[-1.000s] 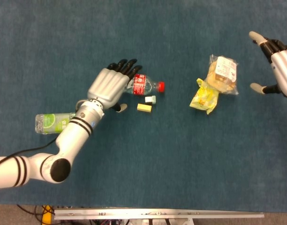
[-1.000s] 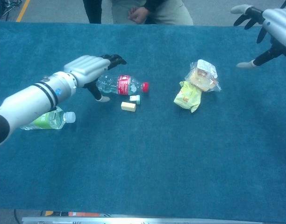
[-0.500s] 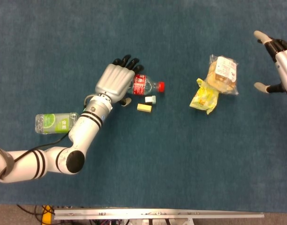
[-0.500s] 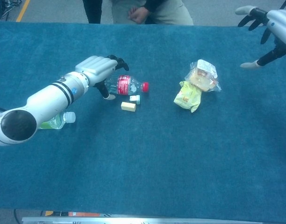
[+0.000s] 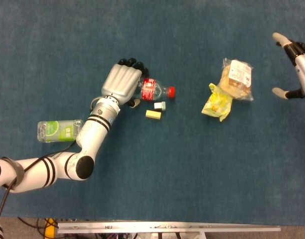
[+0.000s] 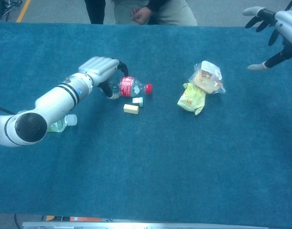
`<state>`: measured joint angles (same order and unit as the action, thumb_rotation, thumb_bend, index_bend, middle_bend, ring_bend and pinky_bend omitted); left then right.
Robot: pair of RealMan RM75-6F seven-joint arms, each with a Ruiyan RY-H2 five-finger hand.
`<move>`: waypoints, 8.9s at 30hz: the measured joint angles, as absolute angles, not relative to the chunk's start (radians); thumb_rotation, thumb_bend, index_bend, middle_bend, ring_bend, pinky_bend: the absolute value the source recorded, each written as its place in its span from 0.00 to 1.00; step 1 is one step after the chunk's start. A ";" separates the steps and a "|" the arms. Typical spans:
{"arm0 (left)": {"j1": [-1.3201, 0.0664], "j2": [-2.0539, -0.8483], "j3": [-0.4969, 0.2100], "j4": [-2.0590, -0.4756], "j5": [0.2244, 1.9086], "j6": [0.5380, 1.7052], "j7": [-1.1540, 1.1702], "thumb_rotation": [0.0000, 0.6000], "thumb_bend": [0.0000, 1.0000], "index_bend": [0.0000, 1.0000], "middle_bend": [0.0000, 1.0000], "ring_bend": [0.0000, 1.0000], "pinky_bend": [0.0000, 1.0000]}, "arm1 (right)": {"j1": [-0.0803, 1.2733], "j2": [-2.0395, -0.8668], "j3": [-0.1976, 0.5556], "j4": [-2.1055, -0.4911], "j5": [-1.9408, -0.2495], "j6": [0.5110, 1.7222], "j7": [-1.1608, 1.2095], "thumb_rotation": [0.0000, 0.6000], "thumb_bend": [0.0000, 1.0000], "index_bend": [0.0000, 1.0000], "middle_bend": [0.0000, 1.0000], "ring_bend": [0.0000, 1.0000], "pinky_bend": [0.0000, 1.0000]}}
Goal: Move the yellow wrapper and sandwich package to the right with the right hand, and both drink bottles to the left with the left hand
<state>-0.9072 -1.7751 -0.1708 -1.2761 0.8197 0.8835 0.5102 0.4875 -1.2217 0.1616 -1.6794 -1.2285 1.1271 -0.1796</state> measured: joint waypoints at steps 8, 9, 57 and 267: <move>-0.890 -1.769 -0.166 -1.264 0.854 0.880 0.474 1.00 0.24 0.49 0.49 0.41 0.38 | 0.482 -1.217 0.163 -1.681 -1.225 1.131 -0.178 1.00 0.04 0.00 0.25 0.26 0.44; -0.888 -1.765 -0.164 -1.267 0.860 0.879 0.469 1.00 0.24 0.50 0.50 0.41 0.38 | 0.482 -1.217 0.163 -1.681 -1.225 1.131 -0.178 1.00 0.04 0.00 0.25 0.26 0.44; -0.803 -1.236 0.034 -1.688 0.739 0.839 0.591 1.00 0.24 0.06 0.12 0.03 0.20 | 0.483 -1.216 0.156 -1.734 -1.238 1.139 -0.228 1.00 0.04 0.00 0.25 0.26 0.44; -0.214 -1.044 -0.026 -1.827 1.502 1.365 0.110 1.00 0.23 0.12 0.11 0.03 0.18 | 1.009 -1.830 0.110 -1.361 -1.004 0.868 -0.831 1.00 0.19 0.68 0.37 0.30 0.43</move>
